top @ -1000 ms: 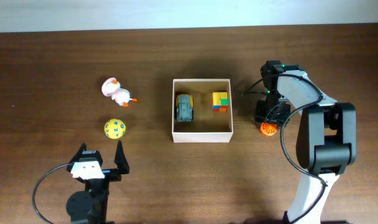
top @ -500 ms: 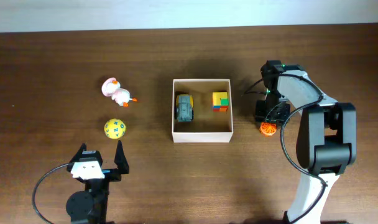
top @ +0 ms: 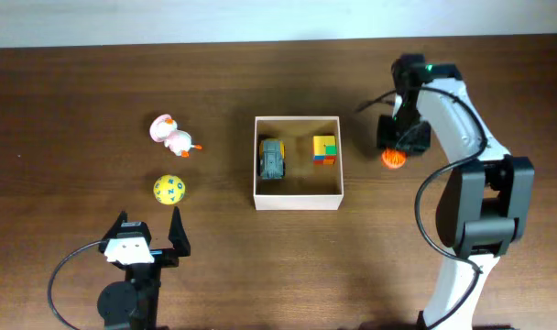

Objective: Pack container
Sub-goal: 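Lift the spinner and carry it left over the box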

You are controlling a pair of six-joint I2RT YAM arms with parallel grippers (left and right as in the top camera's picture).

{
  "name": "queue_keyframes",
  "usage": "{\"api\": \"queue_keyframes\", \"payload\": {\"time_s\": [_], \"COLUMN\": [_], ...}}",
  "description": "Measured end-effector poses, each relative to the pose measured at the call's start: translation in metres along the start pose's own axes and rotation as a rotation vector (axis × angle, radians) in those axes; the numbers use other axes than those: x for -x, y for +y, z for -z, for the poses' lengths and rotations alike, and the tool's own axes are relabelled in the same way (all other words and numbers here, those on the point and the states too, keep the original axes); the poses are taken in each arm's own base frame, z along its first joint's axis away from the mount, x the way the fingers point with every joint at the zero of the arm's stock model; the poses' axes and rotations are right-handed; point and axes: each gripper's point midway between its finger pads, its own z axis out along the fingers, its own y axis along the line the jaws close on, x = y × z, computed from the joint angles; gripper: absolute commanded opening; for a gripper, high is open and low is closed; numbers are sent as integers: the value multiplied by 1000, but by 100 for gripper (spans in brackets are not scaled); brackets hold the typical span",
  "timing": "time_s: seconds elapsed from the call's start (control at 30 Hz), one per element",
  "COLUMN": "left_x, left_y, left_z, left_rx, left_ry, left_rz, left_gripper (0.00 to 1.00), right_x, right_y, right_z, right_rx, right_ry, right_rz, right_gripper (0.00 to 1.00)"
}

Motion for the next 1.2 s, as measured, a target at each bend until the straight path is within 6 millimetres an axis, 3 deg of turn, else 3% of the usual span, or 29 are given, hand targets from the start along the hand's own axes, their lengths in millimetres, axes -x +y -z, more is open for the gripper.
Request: {"api": "queue_keyframes", "payload": {"time_s": [0.3, 0.47, 0.83, 1.03, 1.2], "left_x": [0, 0, 0, 0, 0], "left_y": [0, 0, 0, 0, 0], "left_z": [0, 0, 0, 0, 0], "left_rx": [0, 0, 0, 0, 0], "left_ry": [0, 0, 0, 0, 0], "left_rz": [0, 0, 0, 0, 0], "left_gripper": [99, 99, 99, 99, 99], "right_x": [26, 22, -15, -18, -16], "right_y": [37, 80, 166, 190, 196], "right_z": [69, 91, 93, 87, 65], "right_rx": [138, 218, 266, 240, 195], "right_ry": [-135, -183, -196, -243, -239], "right_rz": [134, 254, 490, 556, 573], "right_gripper": [49, 49, 50, 50, 50]}}
